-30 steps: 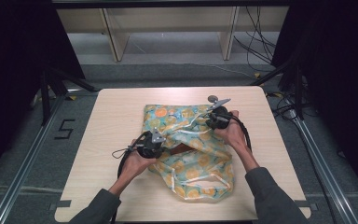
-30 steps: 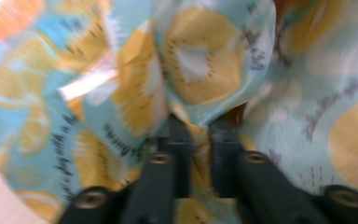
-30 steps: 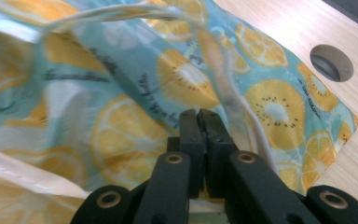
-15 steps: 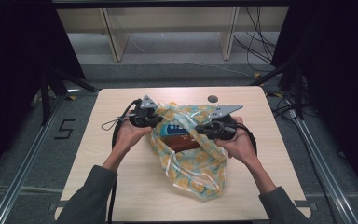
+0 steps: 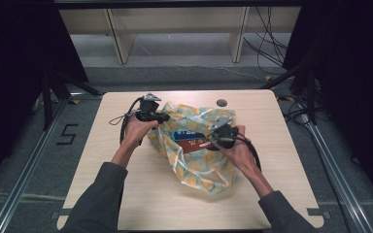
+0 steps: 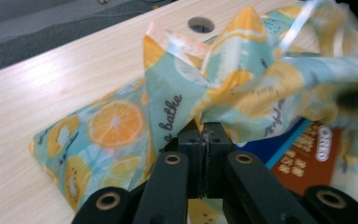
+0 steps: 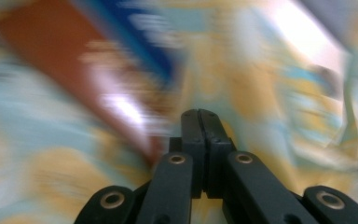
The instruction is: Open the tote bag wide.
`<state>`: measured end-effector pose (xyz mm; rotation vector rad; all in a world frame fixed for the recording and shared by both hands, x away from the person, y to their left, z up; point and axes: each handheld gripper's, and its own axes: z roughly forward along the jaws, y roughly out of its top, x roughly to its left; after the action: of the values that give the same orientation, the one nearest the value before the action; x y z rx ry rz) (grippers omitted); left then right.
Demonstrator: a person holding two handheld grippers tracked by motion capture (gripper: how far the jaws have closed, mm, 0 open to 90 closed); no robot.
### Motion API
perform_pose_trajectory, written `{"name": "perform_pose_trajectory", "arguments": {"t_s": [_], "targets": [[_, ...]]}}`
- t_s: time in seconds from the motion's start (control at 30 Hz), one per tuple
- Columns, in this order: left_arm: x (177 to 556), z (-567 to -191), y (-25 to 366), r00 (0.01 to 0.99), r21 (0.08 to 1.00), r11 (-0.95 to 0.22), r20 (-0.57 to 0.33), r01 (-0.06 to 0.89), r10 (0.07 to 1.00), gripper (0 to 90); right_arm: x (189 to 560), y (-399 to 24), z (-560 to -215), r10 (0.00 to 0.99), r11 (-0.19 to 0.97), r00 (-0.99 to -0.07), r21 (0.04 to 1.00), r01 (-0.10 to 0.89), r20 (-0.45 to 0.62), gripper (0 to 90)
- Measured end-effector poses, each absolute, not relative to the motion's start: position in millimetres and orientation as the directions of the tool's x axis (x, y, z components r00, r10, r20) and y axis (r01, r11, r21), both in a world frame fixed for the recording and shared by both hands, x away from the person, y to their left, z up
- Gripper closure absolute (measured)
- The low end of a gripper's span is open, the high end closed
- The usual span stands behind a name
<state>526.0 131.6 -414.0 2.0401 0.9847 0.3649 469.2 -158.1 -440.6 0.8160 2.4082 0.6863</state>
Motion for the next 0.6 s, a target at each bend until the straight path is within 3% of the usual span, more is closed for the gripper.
{"name": "perform_pose_trajectory", "arguments": {"t_s": [0.1,0.23,0.5,0.6], "targets": [[529.6,-426.2,136.1,0.645,0.781,-0.280,-0.197,0.558,0.738,88.2,490.6,-176.1,-440.8,0.705,0.676,-0.622,0.591,0.441,-0.342,90.0],[531.3,-437.5,136.1,0.651,0.760,-0.331,-0.155,0.559,0.743,88.2,512.4,-192.7,-450.2,0.742,0.645,-0.589,0.579,0.499,-0.319,90.0],[531.3,-467.2,145.4,0.640,0.702,-0.391,-0.120,0.595,0.759,88.0,516.5,-201.1,-470.1,0.755,0.628,-0.613,0.530,0.570,-0.234,90.0],[530.2,-471.3,155.1,0.623,0.734,-0.328,-0.164,0.595,0.765,88.5,516.5,-208.6,-474.7,0.759,0.611,-0.619,0.546,0.573,-0.201,90.0]]}}
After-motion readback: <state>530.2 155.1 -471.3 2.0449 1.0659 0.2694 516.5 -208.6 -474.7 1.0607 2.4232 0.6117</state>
